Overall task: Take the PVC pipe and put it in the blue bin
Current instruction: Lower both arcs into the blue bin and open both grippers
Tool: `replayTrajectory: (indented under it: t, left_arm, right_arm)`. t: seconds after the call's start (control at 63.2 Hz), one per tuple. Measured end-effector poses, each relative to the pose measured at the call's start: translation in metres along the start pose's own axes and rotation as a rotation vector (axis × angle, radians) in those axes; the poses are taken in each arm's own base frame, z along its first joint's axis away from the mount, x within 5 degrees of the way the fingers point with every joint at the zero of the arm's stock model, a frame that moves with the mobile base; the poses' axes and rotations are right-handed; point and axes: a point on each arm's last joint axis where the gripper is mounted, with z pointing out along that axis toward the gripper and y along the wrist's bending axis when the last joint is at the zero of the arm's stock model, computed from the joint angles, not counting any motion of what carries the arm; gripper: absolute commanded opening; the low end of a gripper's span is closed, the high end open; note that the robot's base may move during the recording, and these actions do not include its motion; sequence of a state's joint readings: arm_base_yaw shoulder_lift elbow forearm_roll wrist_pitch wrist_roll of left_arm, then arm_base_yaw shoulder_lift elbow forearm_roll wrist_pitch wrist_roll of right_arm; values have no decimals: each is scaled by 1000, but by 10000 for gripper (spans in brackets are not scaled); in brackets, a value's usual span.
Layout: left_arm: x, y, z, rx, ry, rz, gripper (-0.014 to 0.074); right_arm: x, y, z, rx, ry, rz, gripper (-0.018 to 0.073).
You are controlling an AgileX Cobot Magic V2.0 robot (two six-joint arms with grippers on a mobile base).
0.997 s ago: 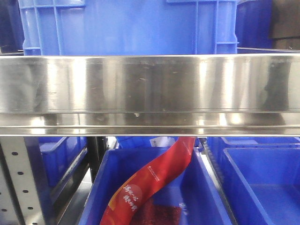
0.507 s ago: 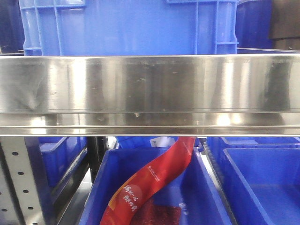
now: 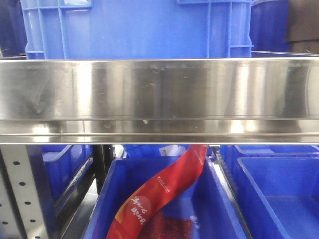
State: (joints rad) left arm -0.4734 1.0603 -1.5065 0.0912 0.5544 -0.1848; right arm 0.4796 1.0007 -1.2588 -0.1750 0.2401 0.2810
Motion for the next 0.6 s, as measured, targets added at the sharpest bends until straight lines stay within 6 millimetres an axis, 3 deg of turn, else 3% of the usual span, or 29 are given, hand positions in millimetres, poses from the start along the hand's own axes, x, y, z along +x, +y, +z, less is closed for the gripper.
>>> replayTrajectory:
  t: [0.158,0.459,0.602]
  left_arm:
    - [34,6,-21,-18,45,31,-111]
    - [135,15,-53,23,-3,42,-111]
    - [159,17,-63,44,-68,41,-111]
  right_arm:
    - [31,-5,-9,23,96,-39,-169]
    - [125,-13,-34,-8,194,9,-169]
    - [123,-11,-42,-29,111,36,-169]
